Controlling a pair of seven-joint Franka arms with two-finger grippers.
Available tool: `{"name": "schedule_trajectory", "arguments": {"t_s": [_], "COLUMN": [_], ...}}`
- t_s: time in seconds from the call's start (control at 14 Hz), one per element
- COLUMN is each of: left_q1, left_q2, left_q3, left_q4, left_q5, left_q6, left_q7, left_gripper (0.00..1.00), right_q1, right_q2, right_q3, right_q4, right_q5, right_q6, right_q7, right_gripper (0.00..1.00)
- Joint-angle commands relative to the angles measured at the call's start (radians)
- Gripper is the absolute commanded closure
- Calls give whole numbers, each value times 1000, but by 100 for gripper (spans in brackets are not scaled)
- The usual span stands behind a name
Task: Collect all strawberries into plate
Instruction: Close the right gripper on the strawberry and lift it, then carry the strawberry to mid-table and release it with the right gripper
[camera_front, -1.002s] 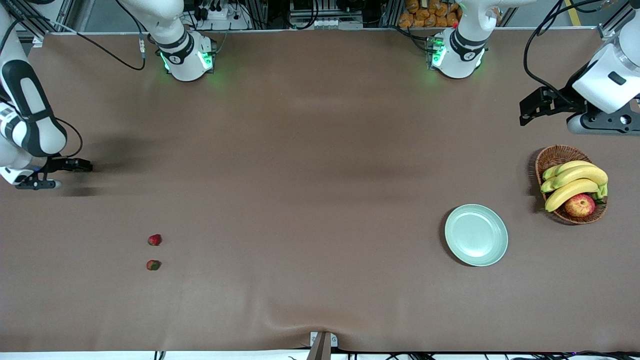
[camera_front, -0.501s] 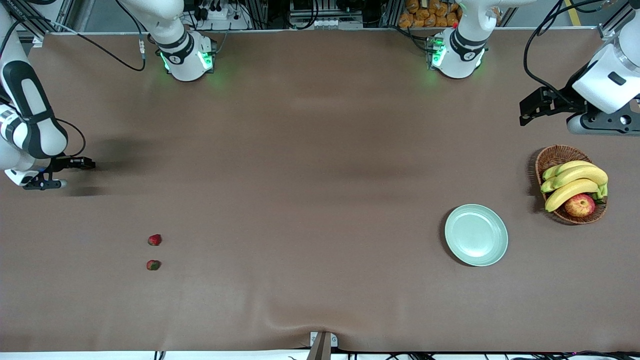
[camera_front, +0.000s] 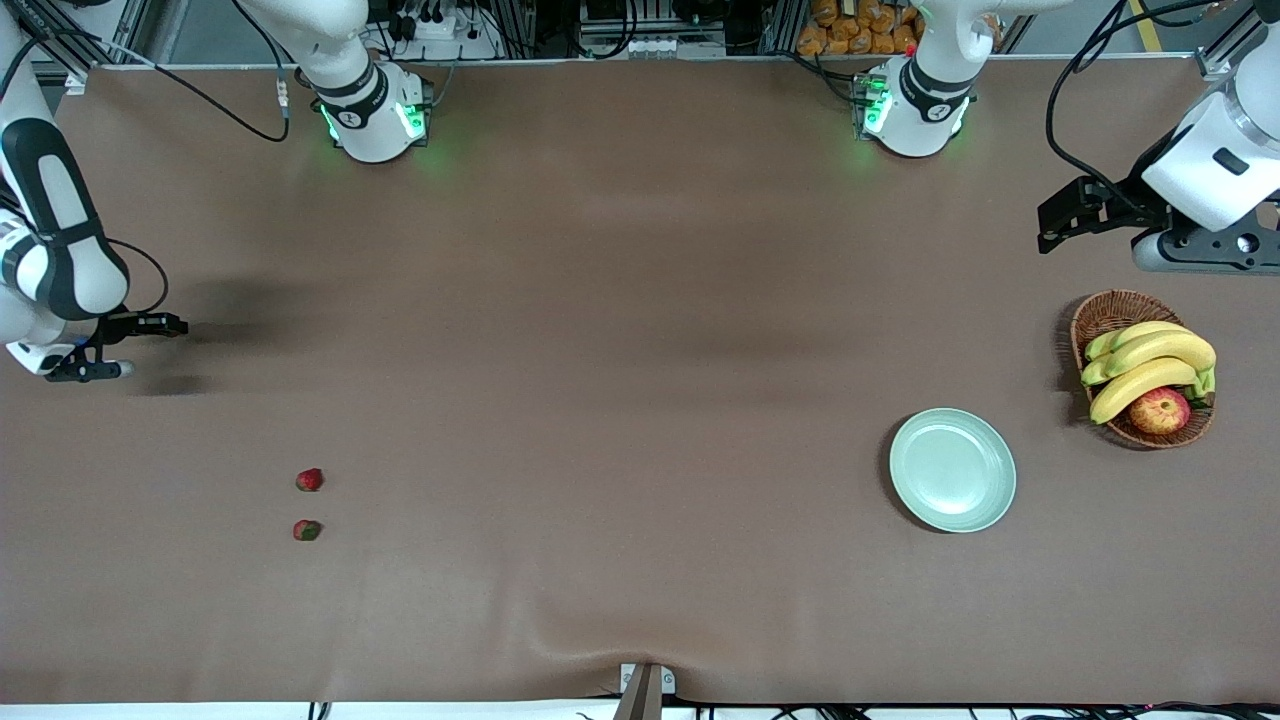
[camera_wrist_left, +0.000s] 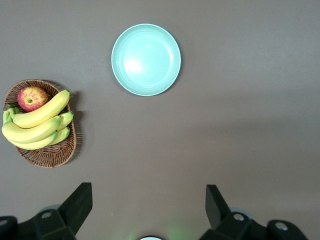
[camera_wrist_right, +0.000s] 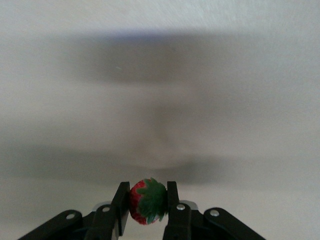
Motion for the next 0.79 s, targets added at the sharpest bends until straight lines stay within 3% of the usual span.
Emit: {"name": "schedule_trajectory", "arguments": {"t_s": [0.0, 0.43, 0.72], "left_q1": [5, 5, 4], "left_q2": [6, 6, 6], "left_q3": [-3, -3, -2], "left_q4": [14, 14, 14], "left_q5": [0, 0, 1], "left_q6": [-5, -3, -3], "left_q7": [-9, -9, -9], "left_gripper": [0, 0, 0], "right_q1": [68, 236, 359], "right_q2": [-70, -96, -119], "right_q3": [7, 7, 8], "right_q4": [55, 179, 198], "right_q5": [34, 158, 241], "right_q6": [-144, -347, -373], "right_q7": [74, 316, 551], "right_gripper": [100, 100, 100]}}
